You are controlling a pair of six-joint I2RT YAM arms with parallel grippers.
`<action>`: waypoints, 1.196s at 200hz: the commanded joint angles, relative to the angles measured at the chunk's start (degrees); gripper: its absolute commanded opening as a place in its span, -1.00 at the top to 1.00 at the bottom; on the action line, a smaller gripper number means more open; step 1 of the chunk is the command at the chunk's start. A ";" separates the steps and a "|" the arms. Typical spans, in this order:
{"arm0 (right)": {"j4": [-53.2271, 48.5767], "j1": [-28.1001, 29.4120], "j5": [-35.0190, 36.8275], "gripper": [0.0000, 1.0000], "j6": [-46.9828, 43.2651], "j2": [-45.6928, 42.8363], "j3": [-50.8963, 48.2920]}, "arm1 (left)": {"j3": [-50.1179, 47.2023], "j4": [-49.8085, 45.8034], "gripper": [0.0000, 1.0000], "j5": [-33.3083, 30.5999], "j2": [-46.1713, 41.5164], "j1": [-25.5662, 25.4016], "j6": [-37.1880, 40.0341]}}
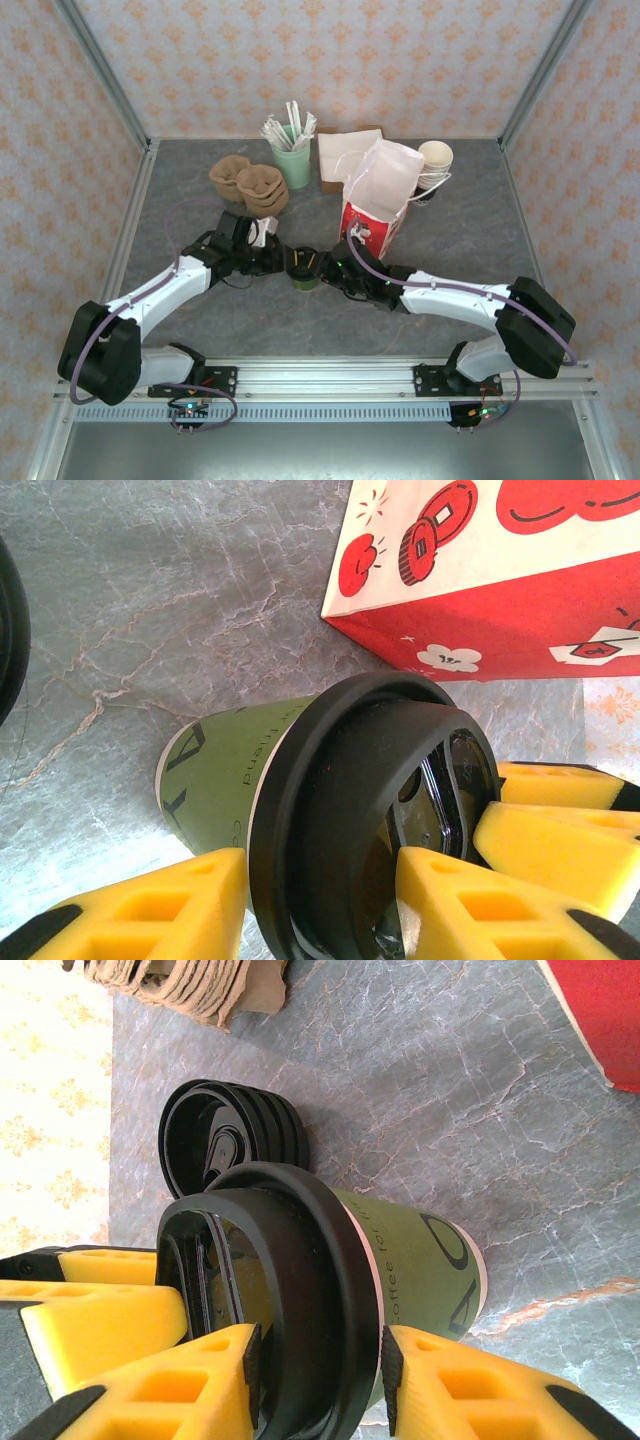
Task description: Pack the takeout coffee
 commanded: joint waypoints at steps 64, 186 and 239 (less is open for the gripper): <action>-10.30 -0.24 1.13 0.06 -2.81 -0.06 3.55 | 2.86 -7.48 0.05 -0.85 -1.11 -0.25 0.05; -12.52 -0.33 0.73 -0.15 -4.27 -0.12 7.54 | 5.85 -9.33 -0.07 -2.25 -0.80 -0.22 0.73; -16.29 -0.41 1.09 -0.17 -5.10 -0.83 10.29 | 9.06 -12.85 -0.10 -4.31 -2.41 -0.25 1.77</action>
